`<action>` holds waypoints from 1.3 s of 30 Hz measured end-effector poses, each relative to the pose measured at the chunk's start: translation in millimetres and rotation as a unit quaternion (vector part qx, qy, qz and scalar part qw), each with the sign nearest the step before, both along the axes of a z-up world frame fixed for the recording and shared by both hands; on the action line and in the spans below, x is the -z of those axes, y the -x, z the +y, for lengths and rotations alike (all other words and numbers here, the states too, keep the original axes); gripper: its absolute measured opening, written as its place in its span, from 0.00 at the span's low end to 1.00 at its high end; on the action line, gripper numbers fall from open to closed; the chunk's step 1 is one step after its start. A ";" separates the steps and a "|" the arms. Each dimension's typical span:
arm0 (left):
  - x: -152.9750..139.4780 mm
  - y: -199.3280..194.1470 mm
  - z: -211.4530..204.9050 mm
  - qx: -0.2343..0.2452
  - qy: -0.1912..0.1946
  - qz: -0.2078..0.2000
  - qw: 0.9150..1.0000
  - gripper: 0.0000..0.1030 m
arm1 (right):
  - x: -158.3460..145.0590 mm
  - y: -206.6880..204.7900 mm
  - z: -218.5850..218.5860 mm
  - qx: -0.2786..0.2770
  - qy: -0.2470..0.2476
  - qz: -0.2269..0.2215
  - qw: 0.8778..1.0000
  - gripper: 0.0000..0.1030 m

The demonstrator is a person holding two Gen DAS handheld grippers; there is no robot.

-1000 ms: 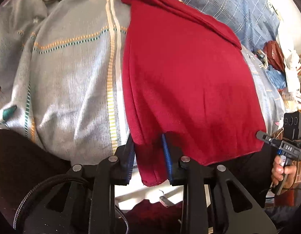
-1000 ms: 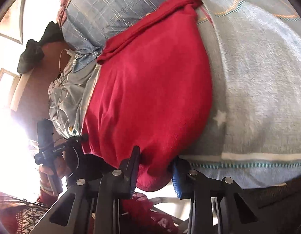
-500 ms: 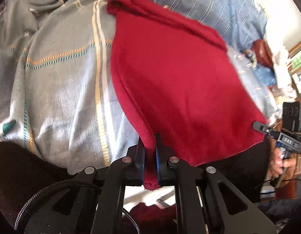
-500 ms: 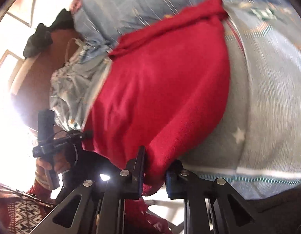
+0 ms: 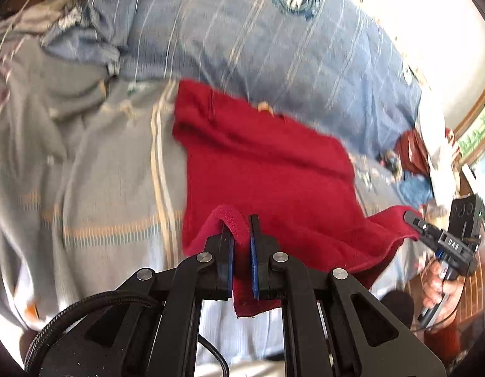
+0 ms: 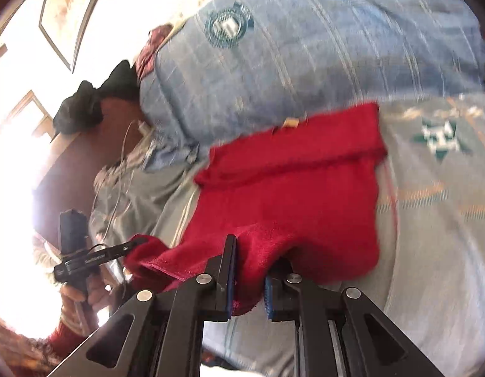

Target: Fold small clothes

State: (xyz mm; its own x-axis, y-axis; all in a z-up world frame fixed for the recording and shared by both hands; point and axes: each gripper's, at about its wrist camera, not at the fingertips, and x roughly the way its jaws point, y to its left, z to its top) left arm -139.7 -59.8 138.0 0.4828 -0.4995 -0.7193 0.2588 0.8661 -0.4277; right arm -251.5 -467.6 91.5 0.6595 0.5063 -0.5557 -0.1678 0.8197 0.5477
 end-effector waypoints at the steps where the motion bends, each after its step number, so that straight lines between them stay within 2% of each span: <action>1: -4.2 -7.9 -0.1 -0.003 -0.001 -0.009 1.000 0.07 | -2.1 -6.1 -1.9 0.006 0.001 -0.005 1.000 0.13; 6: -15.8 -49.6 -17.1 -0.023 -0.016 -0.042 0.999 0.07 | -10.5 -42.9 -14.6 0.045 0.026 -0.033 0.998 0.13; 14: -13.9 -118.8 -39.6 -0.045 -0.053 -0.062 0.996 0.07 | -12.8 -106.6 -21.7 0.077 0.051 -0.043 0.995 0.13; 19: -4.0 -160.9 -48.8 -0.061 -0.066 -0.052 0.995 0.07 | -10.1 -152.0 -29.0 0.086 0.057 -0.035 0.994 0.13; 24: 11.8 -199.2 -56.0 -0.074 -0.080 -0.037 0.993 0.07 | 6.4 -200.2 -34.5 0.091 0.062 -0.009 0.994 0.13; 30: 37.2 -234.4 -58.7 -0.082 -0.069 -0.002 0.994 0.07 | 34.4 -239.4 -43.4 0.106 0.050 0.019 0.993 0.13; 35: 53.2 -251.2 -56.7 -0.085 -0.041 0.011 0.995 0.10 | 59.4 -264.4 -54.8 0.123 0.026 0.036 0.991 0.13; 36: 55.5 -254.0 -55.3 -0.083 -0.032 0.017 0.996 0.13 | 63.8 -268.5 -57.6 0.123 0.019 0.040 0.991 0.14; 37: 55.0 -254.9 -55.2 -0.081 -0.027 0.020 0.996 0.16 | 67.7 -272.5 -61.0 0.123 0.009 0.048 0.991 0.20; 38: 54.4 -255.7 -54.4 -0.076 -0.020 0.021 0.997 0.22 | 70.5 -274.4 -65.1 0.123 -0.005 0.057 0.991 0.34; 39: 52.1 -255.1 -53.5 -0.068 -0.009 0.020 0.997 0.30 | 71.1 -274.4 -70.0 0.125 -0.021 0.061 0.990 0.42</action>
State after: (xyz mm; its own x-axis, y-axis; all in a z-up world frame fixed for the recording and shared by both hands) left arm 115.4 -113.3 85.9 0.5163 -0.4183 -0.7473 0.1226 0.8997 -0.4189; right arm 22.9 -537.6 20.5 0.6971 0.3603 -0.6199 0.1067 0.8028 0.5866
